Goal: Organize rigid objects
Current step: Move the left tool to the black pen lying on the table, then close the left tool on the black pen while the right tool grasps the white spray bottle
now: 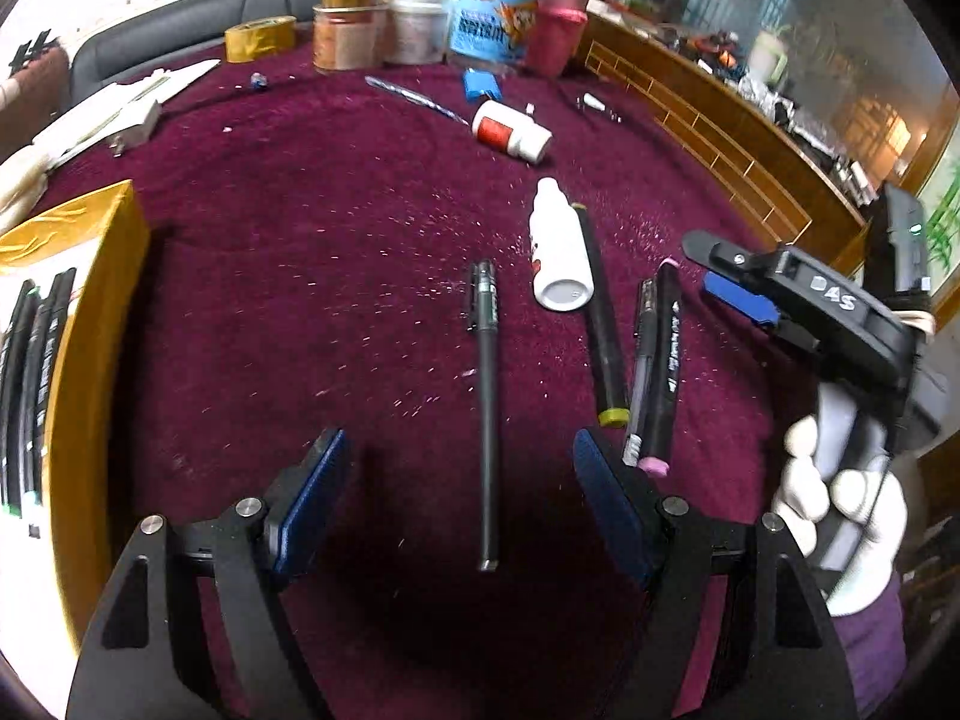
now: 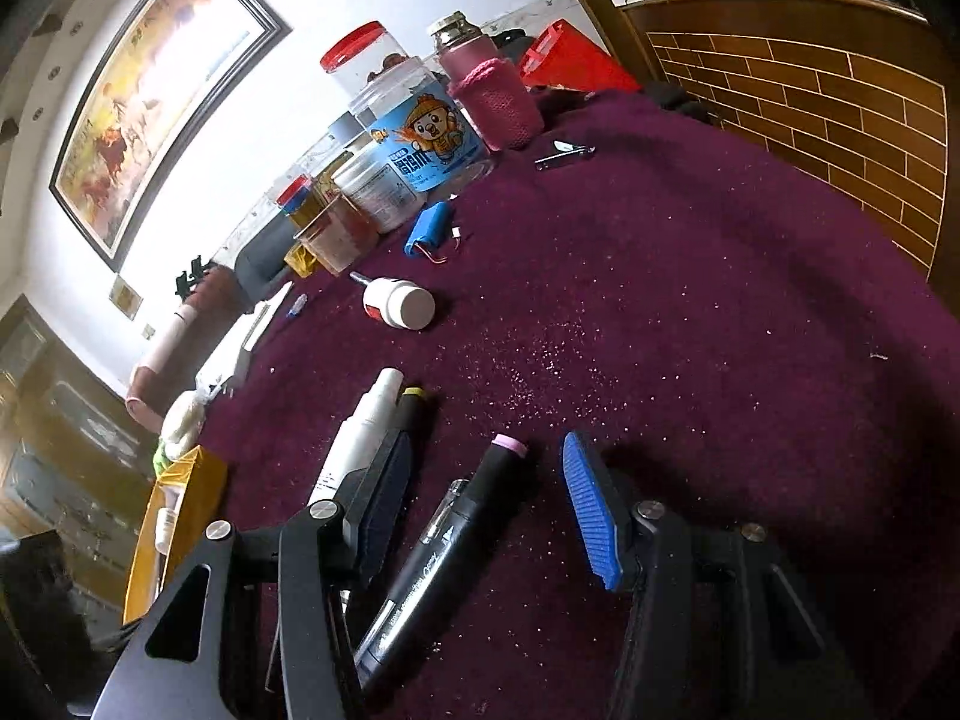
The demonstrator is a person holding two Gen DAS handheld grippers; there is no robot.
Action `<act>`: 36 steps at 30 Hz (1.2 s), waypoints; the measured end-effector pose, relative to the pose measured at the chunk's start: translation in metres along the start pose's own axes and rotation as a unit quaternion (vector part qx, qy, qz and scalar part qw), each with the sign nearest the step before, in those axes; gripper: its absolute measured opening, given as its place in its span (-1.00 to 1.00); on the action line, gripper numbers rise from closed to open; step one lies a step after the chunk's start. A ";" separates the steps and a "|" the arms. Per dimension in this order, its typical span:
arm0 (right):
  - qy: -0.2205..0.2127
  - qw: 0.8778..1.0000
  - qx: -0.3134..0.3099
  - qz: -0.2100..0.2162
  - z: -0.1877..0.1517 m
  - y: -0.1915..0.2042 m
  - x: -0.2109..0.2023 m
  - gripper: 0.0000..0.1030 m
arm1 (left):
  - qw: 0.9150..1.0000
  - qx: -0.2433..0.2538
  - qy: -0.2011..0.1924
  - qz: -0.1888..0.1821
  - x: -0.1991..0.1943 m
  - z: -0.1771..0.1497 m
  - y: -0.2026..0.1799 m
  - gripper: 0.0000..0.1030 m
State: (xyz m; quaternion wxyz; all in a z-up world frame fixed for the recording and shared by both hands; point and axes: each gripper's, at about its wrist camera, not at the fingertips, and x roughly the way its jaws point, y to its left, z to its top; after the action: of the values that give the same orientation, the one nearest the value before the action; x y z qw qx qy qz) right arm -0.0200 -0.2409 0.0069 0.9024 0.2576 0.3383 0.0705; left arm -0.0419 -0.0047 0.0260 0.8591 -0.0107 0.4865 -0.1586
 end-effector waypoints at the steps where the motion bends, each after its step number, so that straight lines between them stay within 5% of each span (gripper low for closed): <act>1: 0.005 1.000 0.000 0.003 -0.001 -0.001 0.001 -0.04 | 1.000 0.003 0.002 0.004 0.003 0.002 -0.002 0.48; 6: 0.013 1.000 0.001 0.009 -0.003 -0.002 0.004 -0.02 | 0.997 0.050 0.004 0.056 0.028 0.007 -0.017 0.48; 8: 0.016 1.000 0.006 0.010 -0.003 -0.004 0.005 -0.02 | 0.994 0.079 -0.012 0.070 0.030 0.006 -0.021 0.15; 10: 0.018 1.000 0.016 0.010 -0.003 -0.007 0.006 -0.02 | 0.995 0.081 -0.014 0.054 0.025 0.005 -0.020 -0.67; 11: 0.019 1.000 0.019 0.011 -0.003 -0.008 0.006 -0.02 | 0.995 0.083 -0.015 0.052 0.023 0.005 -0.018 -0.75; 18: 0.023 0.999 0.023 0.008 -0.002 -0.011 0.009 0.00 | 0.999 0.038 -0.007 0.018 0.015 0.004 0.007 -0.76; 20: 0.023 1.000 0.019 0.006 -0.002 -0.009 0.009 0.02 | 0.999 0.034 -0.006 0.014 0.019 0.008 0.006 -0.63; 22: 0.023 1.000 0.017 0.004 -0.002 -0.008 0.009 0.03 | 0.999 0.039 -0.005 0.011 0.023 0.012 0.000 -0.23; 24: 0.023 1.000 0.015 0.002 -0.002 -0.007 0.009 0.04 | 0.998 0.058 -0.010 0.012 0.027 0.013 -0.008 -0.17; 26: 0.022 1.000 0.013 0.001 -0.002 -0.006 0.009 0.06 | 0.996 0.087 -0.020 0.031 0.030 0.011 -0.018 -0.28; 28: 0.022 1.000 0.010 -0.001 -0.002 -0.005 0.010 0.06 | 0.995 0.090 -0.026 0.020 0.027 0.010 -0.017 -0.88; 36: 0.020 1.000 -0.002 -0.017 -0.004 0.001 0.011 0.07 | 0.998 0.021 -0.046 -0.041 -0.006 0.004 0.015 -0.88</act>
State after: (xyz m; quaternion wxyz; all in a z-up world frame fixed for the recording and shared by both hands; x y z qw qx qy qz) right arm -0.0139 -0.2346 -0.0014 0.8968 0.2486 0.3608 0.0612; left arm -0.0373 0.0111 0.0305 0.8734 -0.0204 0.4420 -0.2033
